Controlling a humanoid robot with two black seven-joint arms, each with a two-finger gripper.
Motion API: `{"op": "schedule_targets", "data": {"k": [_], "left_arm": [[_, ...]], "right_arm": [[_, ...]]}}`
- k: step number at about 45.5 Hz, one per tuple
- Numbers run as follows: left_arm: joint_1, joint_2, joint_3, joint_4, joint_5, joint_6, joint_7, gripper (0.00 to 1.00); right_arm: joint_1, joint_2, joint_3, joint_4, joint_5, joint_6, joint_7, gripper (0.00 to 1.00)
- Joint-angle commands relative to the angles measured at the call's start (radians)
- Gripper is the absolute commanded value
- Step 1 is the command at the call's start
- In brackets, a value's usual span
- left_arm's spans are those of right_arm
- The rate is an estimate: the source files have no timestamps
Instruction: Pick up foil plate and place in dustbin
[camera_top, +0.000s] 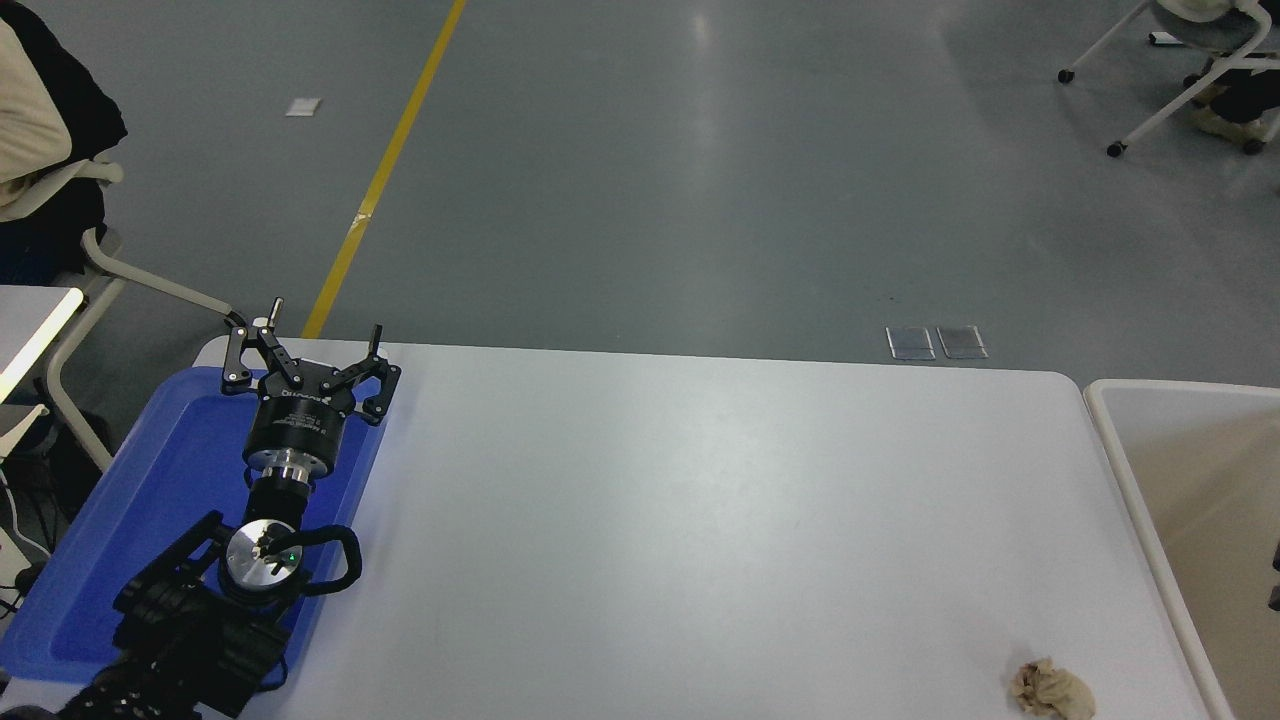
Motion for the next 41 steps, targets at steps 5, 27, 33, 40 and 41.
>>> {"op": "schedule_targets", "data": {"k": [5, 27, 33, 40, 41], "left_arm": [[0.001, 0.0, 0.0, 0.0, -0.001, 0.0, -0.002, 1.0], [0.001, 0.0, 0.0, 0.0, -0.001, 0.0, -0.002, 1.0], [0.001, 0.0, 0.0, 0.0, -0.001, 0.0, -0.002, 1.0], [0.001, 0.0, 0.0, 0.0, -0.001, 0.0, -0.002, 1.0], [0.001, 0.0, 0.0, 0.0, -0.001, 0.0, -0.002, 1.0]], "right_arm": [[0.32, 0.158, -0.149, 0.05, -0.02, 0.028, 0.0, 1.0], [0.374, 0.431, 0.087, 0.104, -0.017, 0.028, 0.0, 1.0], [0.372, 0.51, 0.185, 0.104, -0.019, 0.028, 0.0, 1.0], [0.374, 0.6, 0.221, 0.099, -0.003, 0.028, 0.0, 1.0], [0.376, 0.615, 0.227, 0.099, 0.0, 0.028, 0.0, 1.0]]}}
